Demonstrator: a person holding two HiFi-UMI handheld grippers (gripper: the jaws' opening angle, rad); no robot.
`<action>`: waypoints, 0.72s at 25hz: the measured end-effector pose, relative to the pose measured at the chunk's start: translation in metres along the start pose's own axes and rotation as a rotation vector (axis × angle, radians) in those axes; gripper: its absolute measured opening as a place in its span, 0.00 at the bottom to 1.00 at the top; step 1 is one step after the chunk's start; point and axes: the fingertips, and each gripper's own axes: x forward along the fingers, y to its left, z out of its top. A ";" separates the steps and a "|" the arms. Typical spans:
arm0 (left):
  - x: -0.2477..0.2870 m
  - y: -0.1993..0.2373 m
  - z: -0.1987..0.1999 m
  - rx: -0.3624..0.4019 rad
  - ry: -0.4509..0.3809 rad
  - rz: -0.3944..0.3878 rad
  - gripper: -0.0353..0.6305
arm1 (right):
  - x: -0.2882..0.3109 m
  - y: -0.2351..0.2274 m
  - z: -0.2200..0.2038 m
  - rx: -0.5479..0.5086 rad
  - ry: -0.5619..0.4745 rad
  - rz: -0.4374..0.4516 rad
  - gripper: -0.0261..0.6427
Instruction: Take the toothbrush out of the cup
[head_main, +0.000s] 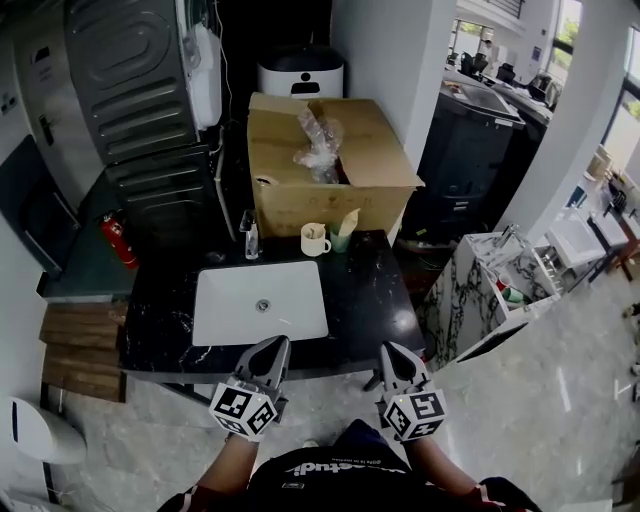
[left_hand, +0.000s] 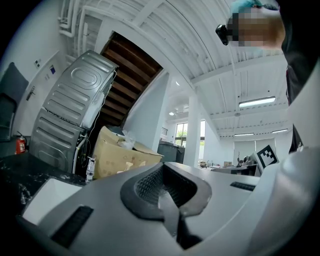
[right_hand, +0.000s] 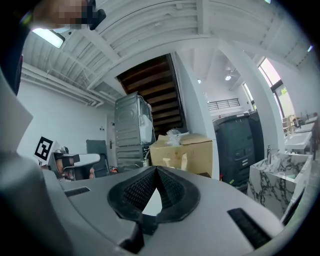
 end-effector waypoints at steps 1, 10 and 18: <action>0.003 0.003 -0.001 -0.008 0.002 0.000 0.07 | 0.002 -0.002 0.001 0.000 0.003 -0.004 0.09; 0.075 0.040 -0.008 -0.010 0.003 0.009 0.07 | 0.077 -0.048 0.011 -0.007 -0.015 0.013 0.09; 0.170 0.070 0.005 0.021 -0.018 0.062 0.08 | 0.170 -0.095 0.036 -0.007 -0.022 0.122 0.09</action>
